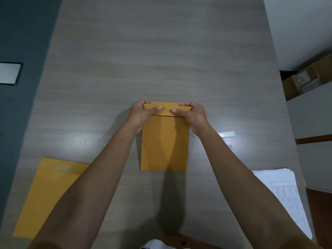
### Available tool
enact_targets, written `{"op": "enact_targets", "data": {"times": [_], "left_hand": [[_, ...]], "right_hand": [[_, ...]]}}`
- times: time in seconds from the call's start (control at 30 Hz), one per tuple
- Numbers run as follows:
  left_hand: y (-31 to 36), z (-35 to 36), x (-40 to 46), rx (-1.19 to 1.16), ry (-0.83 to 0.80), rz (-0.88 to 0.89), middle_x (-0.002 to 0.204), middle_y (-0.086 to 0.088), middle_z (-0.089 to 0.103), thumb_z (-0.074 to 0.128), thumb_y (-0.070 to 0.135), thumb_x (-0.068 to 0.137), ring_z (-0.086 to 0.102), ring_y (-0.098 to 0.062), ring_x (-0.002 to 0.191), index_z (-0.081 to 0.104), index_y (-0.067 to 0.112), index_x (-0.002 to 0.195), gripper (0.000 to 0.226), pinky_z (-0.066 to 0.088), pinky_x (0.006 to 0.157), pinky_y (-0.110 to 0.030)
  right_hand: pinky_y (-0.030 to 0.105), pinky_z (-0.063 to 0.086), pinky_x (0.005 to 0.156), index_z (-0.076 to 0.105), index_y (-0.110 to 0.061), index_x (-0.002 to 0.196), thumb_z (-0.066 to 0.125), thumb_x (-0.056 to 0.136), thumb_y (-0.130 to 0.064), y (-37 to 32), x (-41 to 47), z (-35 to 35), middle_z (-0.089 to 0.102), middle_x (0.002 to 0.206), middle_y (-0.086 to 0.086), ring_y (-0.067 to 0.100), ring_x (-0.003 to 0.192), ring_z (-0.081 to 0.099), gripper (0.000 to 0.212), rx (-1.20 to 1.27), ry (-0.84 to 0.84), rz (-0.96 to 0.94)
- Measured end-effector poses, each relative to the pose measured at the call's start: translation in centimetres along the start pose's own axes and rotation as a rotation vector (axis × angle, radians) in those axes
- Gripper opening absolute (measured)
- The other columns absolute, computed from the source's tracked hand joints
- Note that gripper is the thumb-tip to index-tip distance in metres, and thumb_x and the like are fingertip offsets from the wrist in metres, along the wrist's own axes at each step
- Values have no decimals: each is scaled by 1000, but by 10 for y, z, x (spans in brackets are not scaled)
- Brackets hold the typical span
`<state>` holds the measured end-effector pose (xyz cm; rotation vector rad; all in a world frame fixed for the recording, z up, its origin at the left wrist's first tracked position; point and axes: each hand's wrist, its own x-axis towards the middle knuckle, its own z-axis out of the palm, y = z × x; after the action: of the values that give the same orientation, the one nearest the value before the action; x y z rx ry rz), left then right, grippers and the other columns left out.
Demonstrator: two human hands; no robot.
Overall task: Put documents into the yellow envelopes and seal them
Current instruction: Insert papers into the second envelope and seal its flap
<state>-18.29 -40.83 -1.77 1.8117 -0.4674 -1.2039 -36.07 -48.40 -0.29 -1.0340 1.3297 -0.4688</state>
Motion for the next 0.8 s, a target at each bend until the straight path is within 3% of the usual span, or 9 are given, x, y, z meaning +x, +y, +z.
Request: {"op": "enact_targets", "data": {"times": [0.17,0.27,0.33,0.57,0.7,0.8], "left_hand": [[3,0,-4,68,-16,44,91,0,66,91,25,63,63,-17,85,62,18,83,36,55,72,-33],[2,-4,-1,100,-33,85,94,-1,66,90,22,65,62,-19,93,62,18,79,32,55,75,-33],[3,-4,-1,128,-41,107,95,0,64,89,20,66,60,-16,91,62,19,79,29,54,73,-30],[5,-9,14,228,0,153,85,-4,66,87,16,69,60,-16,76,65,16,85,27,52,68,-31],[11,-6,23,369,95,214,76,10,61,85,14,70,52,0,65,71,15,87,22,42,60,-12],[10,0,27,448,131,230,79,6,61,83,12,72,53,-6,69,69,14,88,22,40,62,-16]], "right_hand": [[30,53,63,63,-17,91,93,60,-20,-1,-2,1,65,99,5,20,84,64,44,-61,5,-18],[23,45,53,57,-16,92,90,64,-16,0,-1,-4,49,70,-2,12,62,51,44,-98,-2,-31],[22,40,50,53,-17,92,89,66,-15,-1,1,-8,41,62,-4,10,56,43,44,-119,-9,-45],[25,45,59,63,-17,89,88,68,-21,-6,16,-3,50,68,-6,11,66,50,33,-280,43,-122],[12,38,56,67,-15,86,87,69,-23,-9,26,3,56,75,-16,0,69,50,27,-424,129,-218],[7,35,62,67,-11,87,87,69,-21,-2,32,3,54,73,-21,-2,72,50,28,-483,164,-277]]}}
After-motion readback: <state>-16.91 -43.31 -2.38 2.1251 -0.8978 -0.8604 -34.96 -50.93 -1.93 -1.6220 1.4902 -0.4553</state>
